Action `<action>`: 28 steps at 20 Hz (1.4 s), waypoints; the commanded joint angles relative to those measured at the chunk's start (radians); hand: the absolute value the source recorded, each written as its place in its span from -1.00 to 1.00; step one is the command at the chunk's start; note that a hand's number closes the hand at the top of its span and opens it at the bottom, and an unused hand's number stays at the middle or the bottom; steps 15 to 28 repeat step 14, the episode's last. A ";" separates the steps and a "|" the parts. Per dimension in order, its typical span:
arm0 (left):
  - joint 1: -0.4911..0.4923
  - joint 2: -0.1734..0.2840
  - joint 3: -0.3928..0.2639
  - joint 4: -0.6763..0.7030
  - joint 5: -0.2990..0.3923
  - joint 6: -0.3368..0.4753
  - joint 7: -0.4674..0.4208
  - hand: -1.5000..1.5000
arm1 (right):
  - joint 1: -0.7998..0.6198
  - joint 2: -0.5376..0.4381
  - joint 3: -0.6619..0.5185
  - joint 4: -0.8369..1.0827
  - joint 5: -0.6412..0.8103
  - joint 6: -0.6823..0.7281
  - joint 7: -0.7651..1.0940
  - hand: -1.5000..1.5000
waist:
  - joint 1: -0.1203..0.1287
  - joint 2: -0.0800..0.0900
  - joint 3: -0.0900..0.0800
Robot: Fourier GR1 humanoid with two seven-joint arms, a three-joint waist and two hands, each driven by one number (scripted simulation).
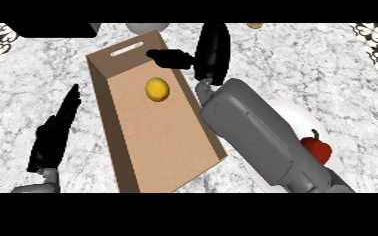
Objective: Pick the lemon from the plate and place it in the cardboard box
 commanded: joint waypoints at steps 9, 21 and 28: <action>0.082 -0.017 0.004 -0.029 -0.003 0.012 -0.036 0.00 | 0.492 -0.354 -0.185 -0.608 -0.137 0.061 -0.053 -1.00 | -0.039 -0.007 0.001; 0.046 -0.001 0.015 -0.023 0.001 -0.005 -0.021 0.00 | 0.662 -0.498 -0.346 -0.732 -0.350 0.227 -0.175 -1.00 | -0.017 0.000 0.001; 0.046 -0.001 0.015 -0.023 0.001 -0.005 -0.021 0.00 | 0.662 -0.498 -0.346 -0.732 -0.350 0.227 -0.175 -1.00 | -0.017 0.000 0.001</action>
